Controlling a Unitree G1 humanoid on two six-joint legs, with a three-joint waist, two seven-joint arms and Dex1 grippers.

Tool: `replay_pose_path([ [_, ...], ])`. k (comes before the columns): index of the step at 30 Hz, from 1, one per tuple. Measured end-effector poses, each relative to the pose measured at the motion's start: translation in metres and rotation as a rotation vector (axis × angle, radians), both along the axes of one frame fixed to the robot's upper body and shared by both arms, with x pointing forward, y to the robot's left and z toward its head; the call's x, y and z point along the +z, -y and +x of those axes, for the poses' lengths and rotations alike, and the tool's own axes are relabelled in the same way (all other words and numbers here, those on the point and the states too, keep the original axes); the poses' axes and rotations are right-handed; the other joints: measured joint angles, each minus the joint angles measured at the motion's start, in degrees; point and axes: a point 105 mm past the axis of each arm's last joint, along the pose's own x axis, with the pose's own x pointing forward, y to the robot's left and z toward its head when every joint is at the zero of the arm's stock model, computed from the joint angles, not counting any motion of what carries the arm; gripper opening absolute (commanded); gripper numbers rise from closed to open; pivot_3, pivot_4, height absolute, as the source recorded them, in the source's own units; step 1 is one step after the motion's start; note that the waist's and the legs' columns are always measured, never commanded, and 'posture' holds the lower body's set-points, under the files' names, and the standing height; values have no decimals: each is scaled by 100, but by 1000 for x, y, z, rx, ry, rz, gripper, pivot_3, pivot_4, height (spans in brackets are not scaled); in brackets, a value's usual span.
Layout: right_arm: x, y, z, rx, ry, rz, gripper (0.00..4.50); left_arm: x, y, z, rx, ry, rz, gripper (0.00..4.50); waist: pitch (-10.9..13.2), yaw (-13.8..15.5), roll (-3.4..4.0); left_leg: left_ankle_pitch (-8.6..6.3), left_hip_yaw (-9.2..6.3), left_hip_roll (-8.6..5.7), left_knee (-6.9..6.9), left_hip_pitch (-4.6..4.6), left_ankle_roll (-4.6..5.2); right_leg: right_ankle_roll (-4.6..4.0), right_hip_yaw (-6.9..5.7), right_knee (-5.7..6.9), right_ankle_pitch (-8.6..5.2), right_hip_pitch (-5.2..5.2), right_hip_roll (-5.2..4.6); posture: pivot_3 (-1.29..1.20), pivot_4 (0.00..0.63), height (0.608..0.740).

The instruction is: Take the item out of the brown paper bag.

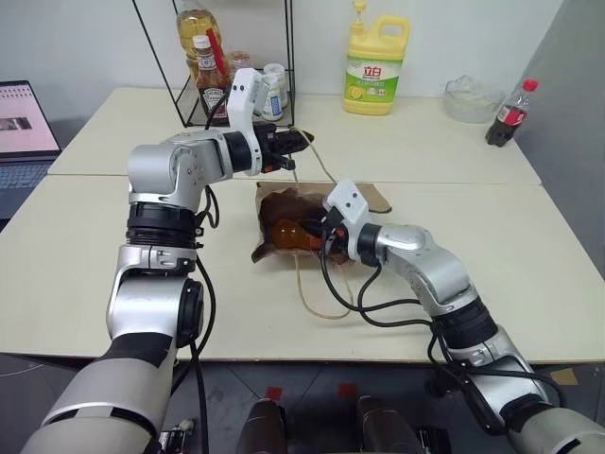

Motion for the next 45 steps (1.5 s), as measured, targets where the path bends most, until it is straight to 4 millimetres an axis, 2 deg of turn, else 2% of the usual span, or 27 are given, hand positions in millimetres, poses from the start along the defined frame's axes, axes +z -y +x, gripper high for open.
replay_pose_path([
  [1, -1, 2, 0, -5, 23, -32, 553, 0, 1, 0, -1, 0, -1, 0, 0, 1, 0, 0, 0, 0, 0, -1, 1, 0, 0, -1, 0, 0, 0, 0, 150, 740],
  [3, -5, 3, 1, -8, 76, -109, 1216, 0, 2, 0, -4, 0, -3, 0, 0, 1, 0, -1, 0, -1, 0, 0, 1, 0, 0, -1, 0, 0, 0, 0, 150, 740],
  [11, -17, 0, 5, 60, 324, -470, 4082, -1, 4, 0, -11, 0, -6, 0, 0, -13, -1, 2, 2, 0, 0, 1, -3, 0, 3, -1, 0, -3, 1, 0, 150, 740],
  [12, -20, -1, 4, 69, 340, -496, 4374, -1, 4, 0, -11, 0, -6, 0, 0, -13, -1, 2, 3, 0, 1, 0, -4, 0, 3, -1, 0, -3, 0, 0, 150, 740],
  [13, -23, -2, 5, 78, 363, -528, 4442, -1, 4, 0, -10, 0, -6, 0, 0, -13, -1, 3, 2, 0, 1, 0, -4, 0, 3, 0, 0, -2, 0, 0, 150, 740],
  [22, -31, -3, 29, 91, 468, -748, 4442, -1, 3, 0, -5, 1, -6, 0, 0, -27, -1, 12, 2, 0, 1, 3, -20, 0, 3, 2, 0, -2, 0, 0, 150, 740],
  [24, -36, -3, 34, 88, 454, -759, 4442, -1, 3, 0, -3, 2, -6, 0, 0, -28, -1, 13, 2, 0, 1, 2, -22, -1, 2, 2, 0, -2, -2, 0, 150, 740],
  [33, -39, -11, 46, 121, 470, -788, 4442, 0, 2, 1, 6, 3, -9, 0, 0, -99, -2, 19, 1, 0, 1, 19, -17, 0, 2, 13, 1, 9, -1, 0, 150, 740],
  [36, -40, -11, 49, 132, 470, -792, 3896, 0, 3, 1, 4, 3, -10, 0, -1, -103, -1, 20, 0, 0, 1, 21, -9, 0, 1, 19, 1, 10, -1, 0, 150, 740],
  [38, -41, -10, 49, 139, 473, -796, 3326, 0, 3, 1, 4, 2, -11, 0, 0, -100, -1, 21, 0, -1, 1, 20, -8, 0, 0, 20, 1, 10, -2, 0, 150, 740],
  [39, -41, -10, 50, 137, 475, -799, 3214, 0, 3, 1, 4, 3, -11, 0, 0, -97, -1, 21, 0, -1, 1, 20, -8, 0, 0, 20, 1, 11, -2, 0, 150, 740],
  [45, -38, -6, 52, 134, 495, -804, 3214, -1, 3, 1, 6, 3, -11, 0, 0, -84, -1, 29, -1, -1, 1, 18, -23, 0, -2, 19, 1, 11, -3, 0, 150, 740],
])
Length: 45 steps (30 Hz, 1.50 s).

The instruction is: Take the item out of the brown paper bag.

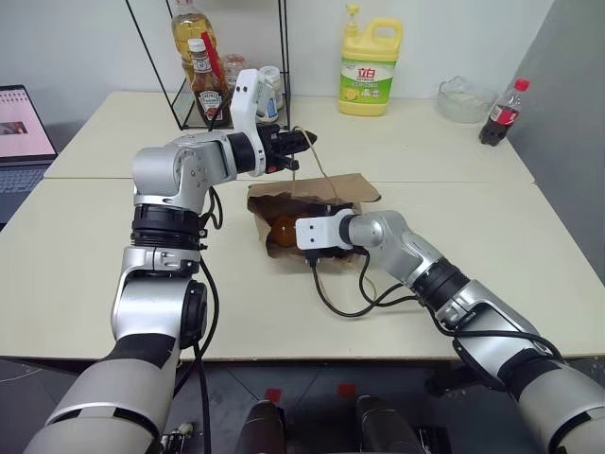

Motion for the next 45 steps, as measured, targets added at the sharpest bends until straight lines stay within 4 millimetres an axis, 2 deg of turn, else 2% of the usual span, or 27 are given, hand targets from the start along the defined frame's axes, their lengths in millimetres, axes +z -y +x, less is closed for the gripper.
replay_pose_path([
  [7, 2, 17, -5, 25, 9, 17, 3214, 0, -1, 1, 9, 6, -1, 0, 3, 30, -1, 1, -1, -4, -3, -13, -2, 0, -3, -14, 0, -2, -5, 0, 150, 740],
  [10, 6, 24, -15, 83, 3, 49, 3214, -1, -3, 3, 27, 1, 1, 0, 6, 13, -3, 0, 1, -5, -11, -18, -2, 0, -2, -20, 0, -8, -7, 0, 150, 740],
  [14, 17, 20, -38, 186, -25, 159, 3214, -3, -4, 5, 33, -3, 1, 0, 14, -9, 0, 1, 1, -4, -16, -20, -3, 0, -2, -19, 0, -13, -7, 0, 150, 740],
  [22, 58, 24, -51, 234, 36, 303, 3214, -4, -5, 7, 40, 3, 6, 0, 31, -7, -5, 1, 0, -5, -12, -21, -3, 0, -2, -18, 0, -13, -6, 0, 150, 740],
  [29, 94, 36, -80, 288, -101, 574, 3214, -6, -8, 9, 52, 10, 23, 0, 55, 8, -7, 2, 0, -5, -10, -25, -3, 0, -4, -18, 0, -12, -8, 0, 150, 740],
  [35, 133, 53, -92, 244, -193, 805, 3214, -7, -9, 9, 57, 14, 31, 0, 55, 25, -6, 1, 0, -5, -9, -25, -3, 0, -4, -17, 0, -12, -8, 0, 150, 740],
  [37, 145, 61, -91, 200, -201, 881, 3214, -7, -9, 10, 57, 19, 34, 0, 55, 30, -6, 1, 0, -5, -9, -25, -2, -1, -4, -17, 0, -13, -8, 0, 150, 740],
  [40, 180, 80, -76, 65, -177, 1099, 3214, -7, -7, 9, 44, 23, 39, 0, 63, 35, 0, 2, 0, -5, -7, -29, -1, -1, -3, -13, 0, -18, -8, 0, 150, 740],
  [42, 205, 110, -64, -63, -71, 1203, 3214, -7, -7, 9, 43, 24, 41, 0, 62, 48, 0, 1, 0, -6, -9, -29, 1, -1, -4, -16, 0, -17, -8, 0, 150, 740],
  [43, 209, 127, -58, -138, -18, 1225, 3214, -7, -7, 9, 44, 24, 42, 0, 62, 81, 0, -1, 0, -8, -10, -30, 5, -1, -4, -18, 0, -17, -9, 0, 150, 740],
  [45, 202, 159, -42, -316, 39, 1236, 3214, -7, -7, 9, 45, 24, 43, 0, 63, 120, 0, -9, 1, -15, -10, -32, 19, -1, -2, -19, 0, -18, -15, 0, 150, 740],
])
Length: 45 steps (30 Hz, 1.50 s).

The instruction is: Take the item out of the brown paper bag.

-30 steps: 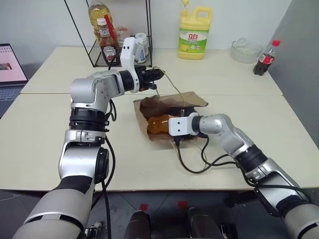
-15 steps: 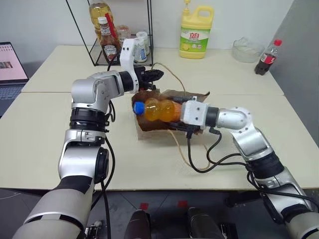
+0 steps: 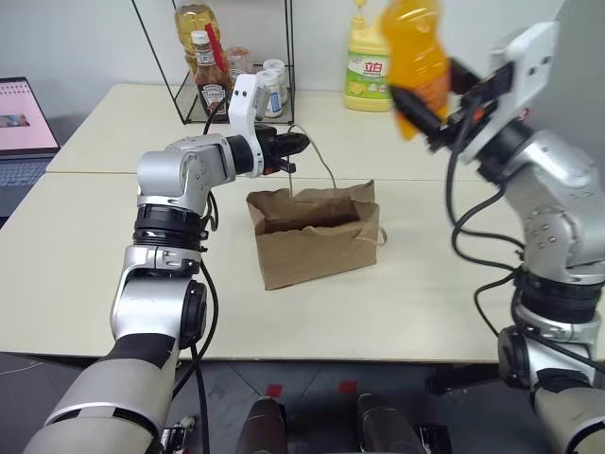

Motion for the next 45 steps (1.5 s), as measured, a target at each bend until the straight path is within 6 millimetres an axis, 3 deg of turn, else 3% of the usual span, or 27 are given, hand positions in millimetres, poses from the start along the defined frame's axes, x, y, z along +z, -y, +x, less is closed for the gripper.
replay_pose_path([
  [3, -44, 48, 21, -235, -178, -98, 3214, 0, 0, 0, 1, -1, 1, 0, 1, 29, 0, 1, 0, -24, -1, -4, 7, 0, 3, 0, 0, -3, -20, 0, 150, 740],
  [5, -88, 70, 27, -319, -333, -224, 3214, 0, 0, 0, 1, -1, 2, 0, 3, 16, 2, 1, 1, -39, -1, -7, 11, 3, 12, 0, -1, -7, -29, 0, 150, 740],
  [9, -143, 77, 26, -285, -531, -386, 3214, -1, 3, 0, -6, -3, -1, 0, 12, -61, 14, 1, 1, -43, -1, -13, 11, 6, 16, -1, -2, -12, -31, 0, 150, 740],
  [16, -181, 84, 23, -195, -655, -604, 3214, -1, 4, -1, -9, 2, 0, 0, 17, -127, 19, 2, -2, -44, 3, -13, 10, 7, 13, 0, -3, -10, -31, 0, 150, 740],
  [26, -186, 82, 29, -121, -631, -745, 3214, -6, 0, -3, -1, 7, 10, 0, 17, -126, 16, 12, -9, -44, 14, -9, 8, 15, 8, 0, 1, 5, -34, 0, 150, 740],
  [27, -186, 82, 29, -118, -632, -746, 3944, -5, 0, -3, 0, 9, 11, 0, 17, -126, 16, 13, -9, -44, 15, -9, 9, 17, 8, 0, 2, 5, -34, 0, 150, 740],
  [29, -189, 85, 29, -123, -645, -754, 4457, -4, 0, -4, -1, 13, 12, 0, 17, -126, 16, 17, -9, -46, 14, -9, 7, 18, 8, 2, 2, 5, -35, 0, 150, 740],
  [35, -191, 82, 26, -96, -649, -756, 4457, -4, 0, -5, -1, 11, 15, 0, 17, -124, 16, 20, -9, -49, 9, -10, 1, 17, 7, 0, 2, 3, -39, 0, 150, 740],
  [41, -160, 66, 16, -77, -562, -678, 4457, -7, -4, -7, -2, 8, 21, 0, 17, -116, 16, 20, -11, -49, 9, -10, 1, 17, 6, 1, 2, 2, -39, 0, 150, 740],
  [45, -142, 59, 7, -57, -525, -586, 4500, -4, -11, -11, -25, 13, 24, 869, 17, -113, 16, 20, -12, -49, 10, -10, 2, 17, 4, 2, 2, 4, -39, 0, 150, 740],
])
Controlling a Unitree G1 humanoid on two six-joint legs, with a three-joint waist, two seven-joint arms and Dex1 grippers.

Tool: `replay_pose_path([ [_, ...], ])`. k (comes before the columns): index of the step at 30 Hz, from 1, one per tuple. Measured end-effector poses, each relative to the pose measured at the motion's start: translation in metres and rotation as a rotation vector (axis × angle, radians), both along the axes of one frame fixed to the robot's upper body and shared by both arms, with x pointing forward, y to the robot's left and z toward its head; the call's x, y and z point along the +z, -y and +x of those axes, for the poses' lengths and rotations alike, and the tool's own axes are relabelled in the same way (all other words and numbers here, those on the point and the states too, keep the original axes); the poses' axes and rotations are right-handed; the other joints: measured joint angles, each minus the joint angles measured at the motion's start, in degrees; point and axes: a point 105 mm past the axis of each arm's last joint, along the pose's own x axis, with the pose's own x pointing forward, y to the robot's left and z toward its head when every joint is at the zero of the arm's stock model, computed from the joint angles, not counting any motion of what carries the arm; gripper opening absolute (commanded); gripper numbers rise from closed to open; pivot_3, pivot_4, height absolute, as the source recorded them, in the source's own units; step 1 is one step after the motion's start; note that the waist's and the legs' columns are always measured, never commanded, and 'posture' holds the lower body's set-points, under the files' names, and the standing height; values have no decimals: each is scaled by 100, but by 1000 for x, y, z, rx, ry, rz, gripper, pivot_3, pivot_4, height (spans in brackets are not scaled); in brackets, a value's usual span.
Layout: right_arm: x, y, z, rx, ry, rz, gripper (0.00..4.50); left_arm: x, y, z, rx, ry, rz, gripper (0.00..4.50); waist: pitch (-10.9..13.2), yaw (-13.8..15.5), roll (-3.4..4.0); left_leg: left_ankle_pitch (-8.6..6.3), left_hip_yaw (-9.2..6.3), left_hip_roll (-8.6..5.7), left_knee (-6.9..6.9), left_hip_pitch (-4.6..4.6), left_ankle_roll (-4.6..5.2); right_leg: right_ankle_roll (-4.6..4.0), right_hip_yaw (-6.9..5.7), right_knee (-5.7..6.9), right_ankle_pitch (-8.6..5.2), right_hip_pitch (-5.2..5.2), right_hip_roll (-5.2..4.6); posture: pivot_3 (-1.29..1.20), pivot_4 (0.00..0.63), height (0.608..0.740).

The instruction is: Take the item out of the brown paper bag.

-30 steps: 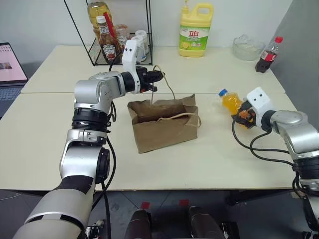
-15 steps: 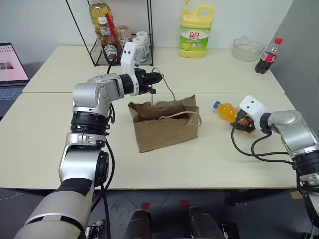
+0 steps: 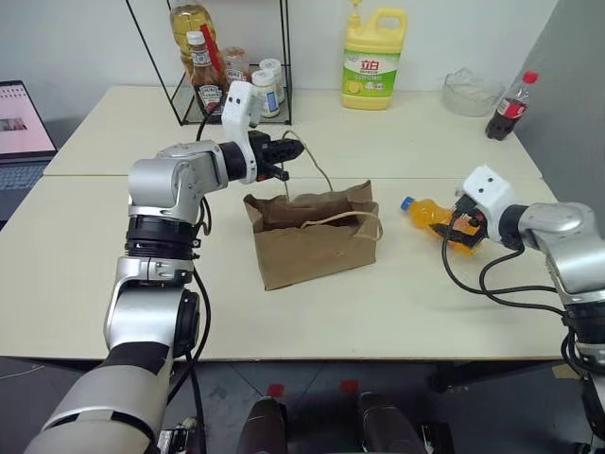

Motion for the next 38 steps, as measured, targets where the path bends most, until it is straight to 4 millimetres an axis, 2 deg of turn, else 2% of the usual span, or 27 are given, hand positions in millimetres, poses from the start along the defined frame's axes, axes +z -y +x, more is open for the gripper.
replay_pose_path([
  [6, -6, -1, -4, -34, -11, 90, 4500, 3, -4, -10, -61, -23, -9, 2691, 0, -7, 0, 0, 0, 0, 0, 0, 1, 0, 1, 0, 0, -1, 0, 0, 150, 740],
  [8, -1, 2, -5, -59, 22, 108, 4500, 5, -13, -18, -82, -21, 1, 3412, 0, -10, 0, 0, 0, 0, -1, 0, 1, -1, 1, 1, 0, -1, 0, 0, 150, 740],
  [12, 5, 4, -10, -102, 89, 189, 4500, 4, -28, -32, -85, -28, 9, 4476, 0, -10, 1, 0, -3, 2, -3, 1, 1, -1, -1, 2, -1, -1, 1, 0, 150, 740],
  [17, -8, 0, -25, -143, 101, 253, 4500, 0, -61, -44, 31, -2, 37, 4476, 0, -6, 1, -1, -4, 2, -2, 0, 2, -1, 0, 4, -1, -1, 0, 0, 150, 740],
  [19, -6, -1, -29, -167, 128, 291, 4500, 1, -74, -49, 93, 28, 35, 4476, 0, -4, 1, -1, -5, 3, -1, 0, 3, -1, -2, 4, -1, -1, 0, 0, 150, 740],
  [22, 1, -4, -39, -214, 211, 392, 4500, 1, -104, -55, 276, 98, -19, 4476, -1, 11, 1, -3, -7, 6, -2, 1, 6, -1, -4, 5, -1, 1, 1, 0, 150, 740],
  [24, -2, -8, -49, -220, 237, 419, 4500, -11, -124, -61, 402, 127, 11, 4476, -4, 19, 1, -10, -6, 4, -2, 4, 18, -1, -2, 5, -1, 5, -1, 0, 150, 740],
  [26, -10, -14, -61, -246, 256, 469, 4500, -39, -138, -72, 510, 149, 131, 4476, -10, 19, 1, -8, -2, 4, -13, 11, 12, -1, 5, -1, -1, 8, -3, 0, 150, 740],
  [27, -18, -18, -68, -267, 250, 496, 4500, -63, -140, -79, 546, 120, 177, 4476, -10, 27, 1, -7, -1, 3, -14, 11, 11, -2, 4, 0, -1, 8, -5, 0, 150, 740],
  [30, -41, -31, -85, -303, 217, 533, 4500, -118, -134, -96, 611, 41, 223, 4476, -17, 77, -14, -11, -3, 4, -7, 17, 20, -2, 1, 1, -2, 17, -5, 0, 150, 740],
  [33, -82, -39, -105, -404, 107, 567, 4500, -172, -118, -121, 659, -44, 268, 4476, -26, 129, -30, -12, 0, 1, -6, 27, 21, 0, 5, -3, -3, 29, -7, 0, 150, 740],
  [34, -89, -38, -107, -429, 95, 557, 4500, -178, -113, -124, 672, -47, 255, 4476, -24, 135, -35, -11, 1, 1, -5, 27, 23, 5, 4, -3, 0, 29, -7, 0, 150, 740],
  [38, -85, -33, -106, -458, 145, 538, 4500, -183, -90, -137, 647, -20, 264, 4476, -38, 126, -42, -6, 2, 4, -11, 54, 30, 9, 5, -3, 0, 48, -3, 0, 150, 740],
])
